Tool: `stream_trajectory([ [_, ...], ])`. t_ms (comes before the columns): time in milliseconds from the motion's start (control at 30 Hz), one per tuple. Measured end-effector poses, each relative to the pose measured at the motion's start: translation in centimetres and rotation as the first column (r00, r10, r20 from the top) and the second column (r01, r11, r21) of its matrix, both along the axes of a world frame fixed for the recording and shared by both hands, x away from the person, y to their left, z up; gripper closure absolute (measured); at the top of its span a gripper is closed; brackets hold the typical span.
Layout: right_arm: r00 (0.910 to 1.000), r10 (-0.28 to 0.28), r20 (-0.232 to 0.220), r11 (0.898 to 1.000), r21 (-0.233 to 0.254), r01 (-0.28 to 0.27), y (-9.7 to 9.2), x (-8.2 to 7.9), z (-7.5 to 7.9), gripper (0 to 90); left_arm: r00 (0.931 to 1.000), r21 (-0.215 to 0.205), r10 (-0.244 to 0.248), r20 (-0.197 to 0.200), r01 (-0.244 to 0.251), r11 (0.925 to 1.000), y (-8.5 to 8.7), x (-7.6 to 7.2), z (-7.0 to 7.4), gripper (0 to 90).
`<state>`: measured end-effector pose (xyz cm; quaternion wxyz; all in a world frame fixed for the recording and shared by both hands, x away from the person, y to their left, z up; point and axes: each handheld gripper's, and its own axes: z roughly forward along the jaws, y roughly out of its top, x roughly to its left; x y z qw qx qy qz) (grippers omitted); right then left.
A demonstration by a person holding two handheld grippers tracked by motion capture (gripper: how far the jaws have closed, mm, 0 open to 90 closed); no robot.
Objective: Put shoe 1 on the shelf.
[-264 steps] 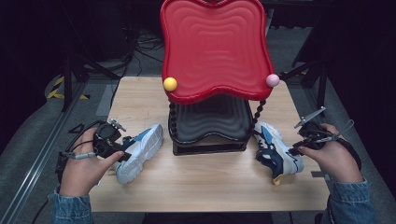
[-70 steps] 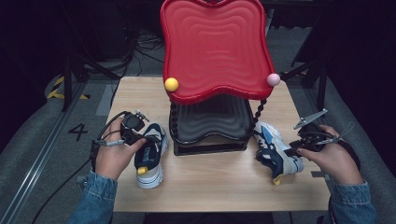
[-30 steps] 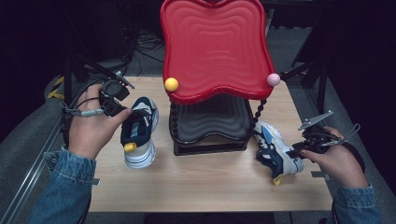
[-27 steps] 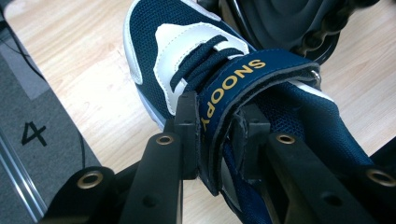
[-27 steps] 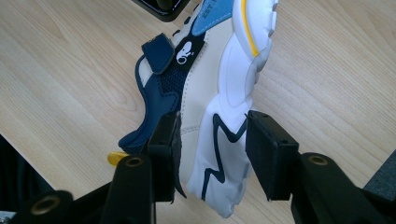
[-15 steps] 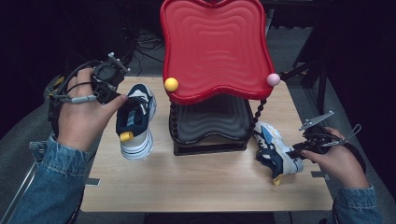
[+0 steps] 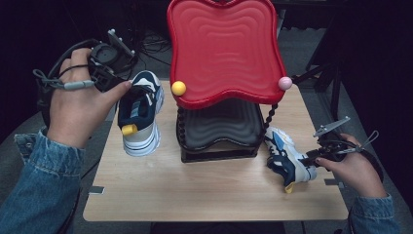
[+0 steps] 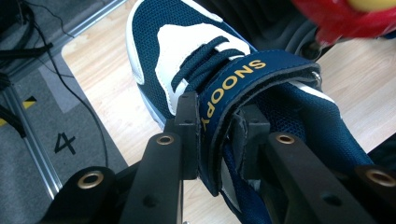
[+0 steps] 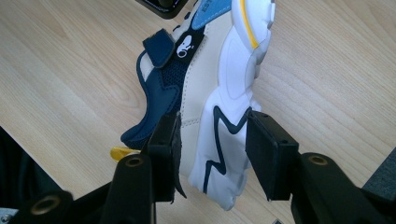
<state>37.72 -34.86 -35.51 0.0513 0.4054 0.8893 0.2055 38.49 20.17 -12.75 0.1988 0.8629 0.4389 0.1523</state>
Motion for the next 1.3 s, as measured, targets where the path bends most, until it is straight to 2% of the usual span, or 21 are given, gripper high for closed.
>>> stream_trajectory([
  [133,1.0000,0.000,-0.002,1.000,0.001,0.000,-0.1,-0.2,0.0,57.2,0.9995,0.001,0.011,0.029,-0.011,0.9999,0.0,0.0,1.5,75.0],
  [433,0.9998,-0.019,-0.001,1.000,0.002,0.019,-0.9,-0.8,-0.1,57.1,0.9977,0.003,0.012,0.067,-0.013,0.9999,-0.2,0.2,4.8,75.1],
  [700,0.9996,-0.029,-0.005,1.000,0.002,0.029,-1.2,-1.2,-0.1,57.0,0.9945,-0.012,0.011,0.104,-0.010,0.9999,-0.6,0.2,7.4,75.4],
  [1100,0.9995,-0.030,-0.005,0.999,0.011,0.030,-1.4,-1.5,0.0,56.8,0.9861,-0.039,0.014,0.165,-0.008,0.9992,-2.0,1.0,9.8,75.9],
  [1300,0.9993,-0.037,-0.005,0.999,0.016,0.037,-1.8,-2.0,0.0,56.8,0.9840,-0.040,-0.018,0.177,0.025,0.9989,-4.4,1.9,10.8,76.2],
])
